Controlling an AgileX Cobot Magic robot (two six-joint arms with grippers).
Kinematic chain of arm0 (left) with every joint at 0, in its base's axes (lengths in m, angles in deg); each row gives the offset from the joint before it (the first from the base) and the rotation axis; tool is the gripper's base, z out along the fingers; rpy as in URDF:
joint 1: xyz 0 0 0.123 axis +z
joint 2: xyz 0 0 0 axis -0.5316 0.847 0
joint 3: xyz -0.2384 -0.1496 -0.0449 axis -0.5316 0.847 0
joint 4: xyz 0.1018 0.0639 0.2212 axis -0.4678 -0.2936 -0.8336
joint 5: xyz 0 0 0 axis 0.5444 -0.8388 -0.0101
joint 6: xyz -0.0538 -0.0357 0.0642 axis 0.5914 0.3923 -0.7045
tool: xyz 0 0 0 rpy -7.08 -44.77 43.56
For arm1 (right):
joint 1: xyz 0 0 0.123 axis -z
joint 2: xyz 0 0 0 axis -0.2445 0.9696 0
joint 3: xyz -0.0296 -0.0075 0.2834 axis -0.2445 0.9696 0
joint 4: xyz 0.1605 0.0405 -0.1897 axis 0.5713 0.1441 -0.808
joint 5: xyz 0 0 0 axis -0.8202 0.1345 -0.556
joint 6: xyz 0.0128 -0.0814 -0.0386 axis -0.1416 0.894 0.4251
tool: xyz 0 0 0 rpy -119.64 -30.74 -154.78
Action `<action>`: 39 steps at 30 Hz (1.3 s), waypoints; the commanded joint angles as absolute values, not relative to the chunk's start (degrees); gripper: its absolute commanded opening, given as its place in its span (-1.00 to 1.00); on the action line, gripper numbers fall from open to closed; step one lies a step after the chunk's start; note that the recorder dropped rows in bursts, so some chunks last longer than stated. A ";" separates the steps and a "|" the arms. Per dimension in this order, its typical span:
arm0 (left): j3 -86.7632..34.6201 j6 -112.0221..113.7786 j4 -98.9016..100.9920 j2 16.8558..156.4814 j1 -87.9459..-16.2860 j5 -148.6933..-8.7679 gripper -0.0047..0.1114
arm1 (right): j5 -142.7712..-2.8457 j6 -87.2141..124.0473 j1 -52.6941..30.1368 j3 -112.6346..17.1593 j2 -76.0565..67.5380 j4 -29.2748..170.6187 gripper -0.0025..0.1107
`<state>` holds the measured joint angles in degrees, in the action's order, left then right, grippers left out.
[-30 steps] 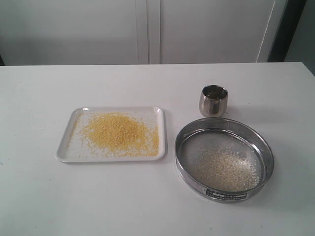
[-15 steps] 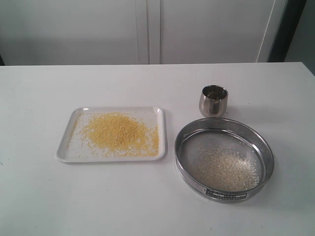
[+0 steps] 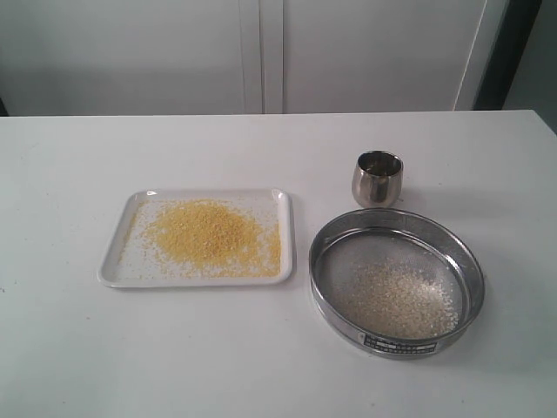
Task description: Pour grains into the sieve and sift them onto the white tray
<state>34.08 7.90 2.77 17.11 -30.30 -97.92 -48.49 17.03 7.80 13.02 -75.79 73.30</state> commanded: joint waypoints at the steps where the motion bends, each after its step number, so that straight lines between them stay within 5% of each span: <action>1: 34.62 7.90 3.11 16.86 -30.57 -98.39 -0.92 | -49.06 15.46 7.93 13.36 -76.06 72.01 -0.96; 39: 34.62 7.90 3.11 16.86 -30.57 -98.39 -0.92 | -52.67 17.72 11.46 17.16 -76.06 71.97 -0.96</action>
